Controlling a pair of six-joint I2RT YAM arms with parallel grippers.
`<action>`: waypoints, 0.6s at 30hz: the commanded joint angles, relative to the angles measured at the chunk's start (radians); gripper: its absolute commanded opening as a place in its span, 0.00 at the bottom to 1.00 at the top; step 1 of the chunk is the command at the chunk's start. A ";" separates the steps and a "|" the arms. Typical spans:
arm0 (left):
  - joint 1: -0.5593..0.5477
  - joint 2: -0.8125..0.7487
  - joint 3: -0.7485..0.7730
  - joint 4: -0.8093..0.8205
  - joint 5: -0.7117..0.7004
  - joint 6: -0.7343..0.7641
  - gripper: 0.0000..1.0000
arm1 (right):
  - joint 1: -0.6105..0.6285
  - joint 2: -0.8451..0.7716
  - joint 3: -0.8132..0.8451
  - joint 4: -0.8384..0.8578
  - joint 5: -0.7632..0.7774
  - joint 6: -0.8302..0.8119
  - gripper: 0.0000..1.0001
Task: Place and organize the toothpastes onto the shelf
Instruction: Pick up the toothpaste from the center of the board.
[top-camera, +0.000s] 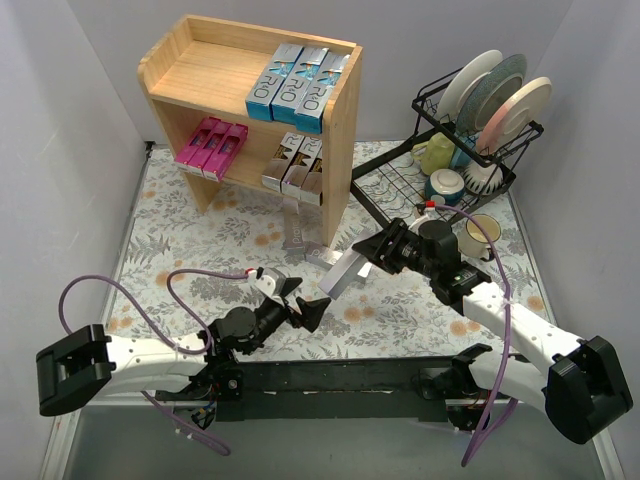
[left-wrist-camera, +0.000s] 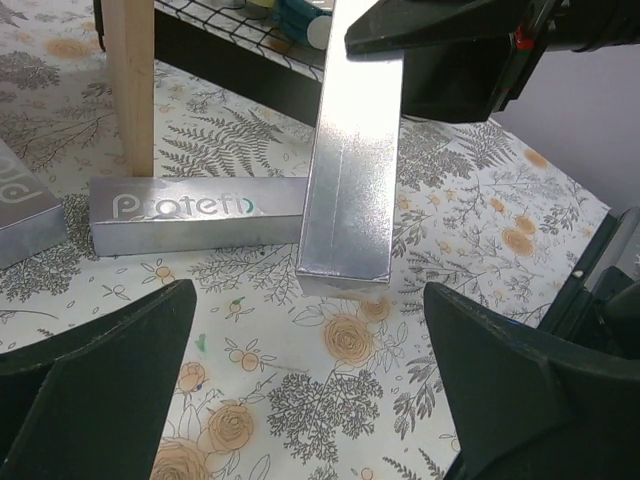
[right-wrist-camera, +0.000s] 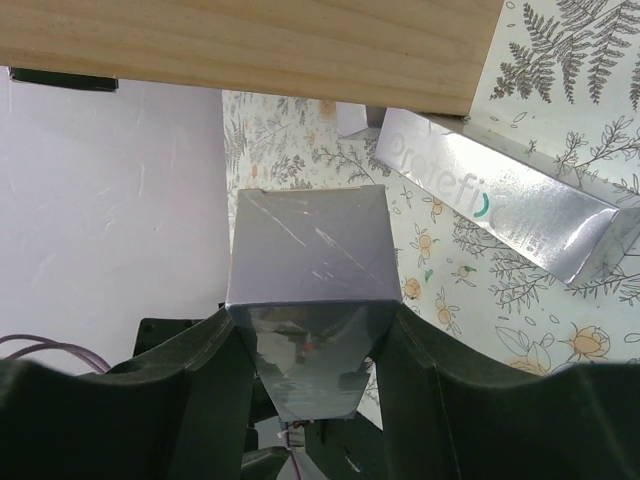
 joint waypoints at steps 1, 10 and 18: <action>-0.008 0.088 -0.032 0.296 -0.009 -0.003 0.98 | -0.006 0.002 0.052 0.088 -0.030 0.043 0.27; -0.008 0.314 -0.036 0.589 0.031 -0.025 0.98 | -0.008 -0.024 0.007 0.120 -0.039 0.086 0.27; -0.007 0.438 -0.017 0.729 -0.011 -0.003 0.88 | -0.009 -0.043 -0.035 0.162 -0.047 0.121 0.27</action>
